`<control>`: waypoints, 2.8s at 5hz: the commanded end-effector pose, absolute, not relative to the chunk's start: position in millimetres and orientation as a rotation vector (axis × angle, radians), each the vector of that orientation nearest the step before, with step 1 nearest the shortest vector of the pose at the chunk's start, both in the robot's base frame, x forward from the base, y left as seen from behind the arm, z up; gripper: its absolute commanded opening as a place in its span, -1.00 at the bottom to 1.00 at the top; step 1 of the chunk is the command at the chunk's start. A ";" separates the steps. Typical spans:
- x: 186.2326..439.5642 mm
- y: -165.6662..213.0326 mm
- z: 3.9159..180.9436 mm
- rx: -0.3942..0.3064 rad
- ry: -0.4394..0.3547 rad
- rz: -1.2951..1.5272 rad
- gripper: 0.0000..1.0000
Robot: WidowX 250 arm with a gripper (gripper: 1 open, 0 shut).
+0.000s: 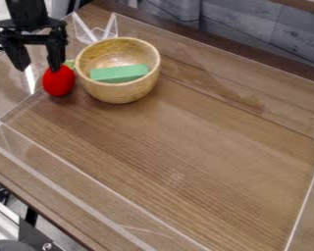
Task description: Move the red fruit to the right
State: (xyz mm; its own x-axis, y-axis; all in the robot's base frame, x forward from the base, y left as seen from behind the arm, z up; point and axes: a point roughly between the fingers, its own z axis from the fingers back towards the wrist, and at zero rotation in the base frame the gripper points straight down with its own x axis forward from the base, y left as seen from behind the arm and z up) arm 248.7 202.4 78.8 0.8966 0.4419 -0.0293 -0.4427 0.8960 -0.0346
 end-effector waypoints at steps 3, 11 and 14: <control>244.4 214.5 77.7 -0.051 -0.059 0.391 1.00; 252.7 211.1 84.6 -0.044 -0.109 0.375 1.00; 253.0 211.0 64.5 -0.027 -0.073 0.356 1.00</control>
State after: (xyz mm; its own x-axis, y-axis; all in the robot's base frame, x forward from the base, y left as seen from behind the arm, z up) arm 248.3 208.7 55.5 0.9334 0.3569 0.0369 -0.3547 0.9334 -0.0543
